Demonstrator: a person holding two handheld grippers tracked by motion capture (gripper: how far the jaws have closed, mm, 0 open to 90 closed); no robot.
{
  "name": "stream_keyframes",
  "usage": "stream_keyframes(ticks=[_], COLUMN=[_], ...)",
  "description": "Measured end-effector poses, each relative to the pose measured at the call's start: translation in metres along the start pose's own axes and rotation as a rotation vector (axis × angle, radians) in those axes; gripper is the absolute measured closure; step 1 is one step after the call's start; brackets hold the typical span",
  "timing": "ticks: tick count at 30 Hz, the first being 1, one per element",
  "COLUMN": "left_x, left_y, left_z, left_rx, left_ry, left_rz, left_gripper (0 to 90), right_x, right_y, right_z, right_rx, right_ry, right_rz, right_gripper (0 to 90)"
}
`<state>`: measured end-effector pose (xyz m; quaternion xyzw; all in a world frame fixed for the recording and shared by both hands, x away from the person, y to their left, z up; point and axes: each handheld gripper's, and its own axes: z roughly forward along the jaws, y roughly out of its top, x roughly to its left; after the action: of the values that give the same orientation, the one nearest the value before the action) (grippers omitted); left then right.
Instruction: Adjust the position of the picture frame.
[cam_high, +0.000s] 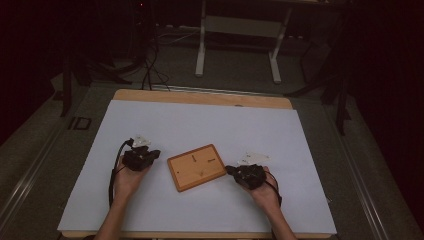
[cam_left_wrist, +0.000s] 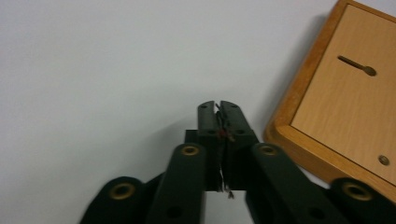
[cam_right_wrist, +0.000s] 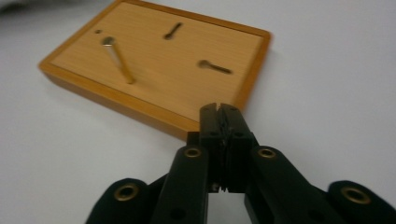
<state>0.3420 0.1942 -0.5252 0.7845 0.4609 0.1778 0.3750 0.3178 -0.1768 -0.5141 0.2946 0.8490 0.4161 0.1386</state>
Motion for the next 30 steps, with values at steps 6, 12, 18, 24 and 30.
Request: stream_keyframes(ticks=[6,12,18,24,30], left_x=[-0.001,0.001,0.000,-0.001,-0.002], left_y=[0.001,0.000,0.000,0.002,0.005], left_z=[0.000,0.000,0.001,0.003,0.009], left_rx=[0.002,-0.002,-0.002,-0.006,-0.011], left_ry=[0.000,0.005,0.008,-0.012,-0.054], left_rz=[0.004,-0.001,0.000,0.011,0.017], left_gripper=[89.7,89.6,89.5,89.4,89.5], right_x=[0.014,0.026,0.033,0.040,0.050], right_y=[0.007,0.016,0.017,0.022,0.026], right_z=[0.011,0.020,0.024,0.030,0.041], right_rx=[0.001,-0.014,-0.003,-0.014,-0.017], right_ry=[0.054,0.113,0.135,0.132,0.122], right_rz=[-0.032,-0.072,-0.098,-0.107,-0.117], right_gripper=[83.4,78.1,73.7,69.8,69.9])
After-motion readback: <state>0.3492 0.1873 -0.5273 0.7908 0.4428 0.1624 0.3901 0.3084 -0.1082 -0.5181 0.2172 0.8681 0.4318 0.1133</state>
